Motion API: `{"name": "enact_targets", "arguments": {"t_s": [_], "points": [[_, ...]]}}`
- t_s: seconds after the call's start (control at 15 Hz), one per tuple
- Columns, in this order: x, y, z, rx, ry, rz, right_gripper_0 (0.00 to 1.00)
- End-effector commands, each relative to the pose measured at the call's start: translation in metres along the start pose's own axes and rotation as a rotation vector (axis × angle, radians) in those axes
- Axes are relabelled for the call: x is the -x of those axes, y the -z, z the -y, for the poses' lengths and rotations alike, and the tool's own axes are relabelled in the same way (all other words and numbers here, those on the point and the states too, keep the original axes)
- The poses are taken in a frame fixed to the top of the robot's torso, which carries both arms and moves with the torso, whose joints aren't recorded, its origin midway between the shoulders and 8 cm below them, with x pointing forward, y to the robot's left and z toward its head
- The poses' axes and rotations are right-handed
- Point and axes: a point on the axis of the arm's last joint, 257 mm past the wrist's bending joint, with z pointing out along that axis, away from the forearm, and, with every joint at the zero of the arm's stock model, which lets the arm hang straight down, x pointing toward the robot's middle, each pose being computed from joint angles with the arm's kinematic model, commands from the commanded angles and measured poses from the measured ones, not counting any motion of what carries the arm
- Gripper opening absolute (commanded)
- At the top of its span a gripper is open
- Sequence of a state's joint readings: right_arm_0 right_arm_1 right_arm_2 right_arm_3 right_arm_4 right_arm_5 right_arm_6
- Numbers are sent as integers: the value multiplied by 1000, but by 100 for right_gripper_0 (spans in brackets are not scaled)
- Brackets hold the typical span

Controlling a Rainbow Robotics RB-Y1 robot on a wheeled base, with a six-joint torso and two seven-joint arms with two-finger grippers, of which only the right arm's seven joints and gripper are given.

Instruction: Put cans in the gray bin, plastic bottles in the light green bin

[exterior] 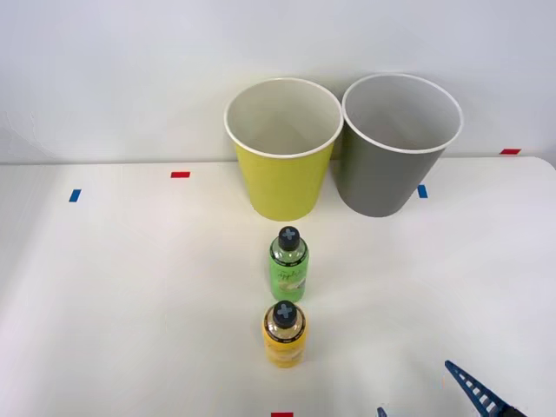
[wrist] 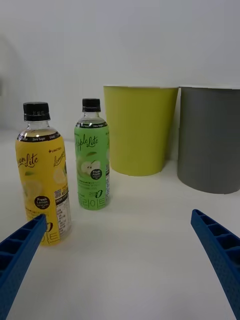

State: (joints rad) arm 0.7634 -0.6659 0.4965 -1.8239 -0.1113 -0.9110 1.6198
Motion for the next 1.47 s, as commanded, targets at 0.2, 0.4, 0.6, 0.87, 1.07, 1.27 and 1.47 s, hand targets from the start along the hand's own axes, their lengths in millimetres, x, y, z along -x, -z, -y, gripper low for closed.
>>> {"name": "enact_targets", "arguments": {"t_s": [0.2, 0.4, 0.6, 0.87, 1.07, 1.27, 1.47], "points": [[7, -28, -22, 148, 50, 57, 100], [11, -35, -40, 257, 57, 83, 100], [13, -38, -57, 326, 68, 102, 100], [14, -51, -72, 361, 70, 120, 100], [10, -59, -73, 362, 71, 109, 100], [-3, -69, -76, 353, 53, 85, 100], [-7, -86, -80, 317, 48, 73, 100]]}}
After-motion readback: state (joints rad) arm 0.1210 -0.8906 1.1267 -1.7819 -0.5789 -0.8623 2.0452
